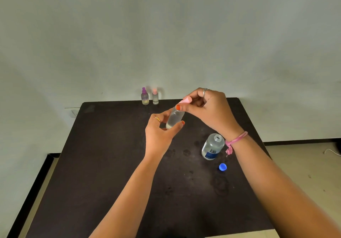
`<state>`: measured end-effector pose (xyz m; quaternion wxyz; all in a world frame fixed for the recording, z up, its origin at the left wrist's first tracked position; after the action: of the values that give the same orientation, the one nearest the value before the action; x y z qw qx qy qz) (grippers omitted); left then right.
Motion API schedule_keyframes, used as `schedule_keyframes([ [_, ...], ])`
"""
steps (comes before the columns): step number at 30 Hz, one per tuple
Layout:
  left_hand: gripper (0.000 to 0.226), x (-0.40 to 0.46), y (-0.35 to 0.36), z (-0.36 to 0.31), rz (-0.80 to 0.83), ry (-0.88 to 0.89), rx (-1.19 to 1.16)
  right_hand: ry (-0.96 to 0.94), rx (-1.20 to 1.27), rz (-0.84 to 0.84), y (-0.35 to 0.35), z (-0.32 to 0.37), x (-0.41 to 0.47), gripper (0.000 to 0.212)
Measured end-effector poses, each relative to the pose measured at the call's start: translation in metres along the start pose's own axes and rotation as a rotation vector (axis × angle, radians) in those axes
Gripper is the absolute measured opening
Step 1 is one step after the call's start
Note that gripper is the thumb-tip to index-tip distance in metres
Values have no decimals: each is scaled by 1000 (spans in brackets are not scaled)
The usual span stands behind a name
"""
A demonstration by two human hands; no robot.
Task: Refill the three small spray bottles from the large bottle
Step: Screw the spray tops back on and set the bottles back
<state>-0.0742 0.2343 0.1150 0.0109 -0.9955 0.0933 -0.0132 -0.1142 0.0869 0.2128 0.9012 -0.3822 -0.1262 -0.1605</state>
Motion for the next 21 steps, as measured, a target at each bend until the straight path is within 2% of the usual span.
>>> schedule_keyframes([
  [4,40,-1,-1,-1,-9,5,5,43,-161,-105,4,2,1,46],
  [9,44,-2,-4,1,-15,-6,20,110,-273,-56,10,5,7,50],
  [11,44,-2,-7,-1,-16,5,15,170,-169,30,10,-1,10,47],
  [13,47,-1,-11,-4,-22,4,10,186,54,162,13,-3,10,44],
  [16,50,1,-12,-7,-18,-9,8,84,132,290,20,2,5,51],
  [18,51,2,-13,-10,-16,-7,14,54,84,258,25,4,4,43],
  [21,51,3,-14,-11,-30,-4,26,152,102,76,24,4,3,31],
])
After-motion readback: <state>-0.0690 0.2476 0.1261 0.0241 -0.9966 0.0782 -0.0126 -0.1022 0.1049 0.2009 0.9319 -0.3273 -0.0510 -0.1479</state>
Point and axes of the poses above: each hand's wrist, its own x-axis towards the middle knuckle, its own y-axis out of the palm, z = x × y, the point moved 8 cm from there along x, towards the middle knuckle, and after that the axes turned 8 degrees about -x, right-handed, at the moved point
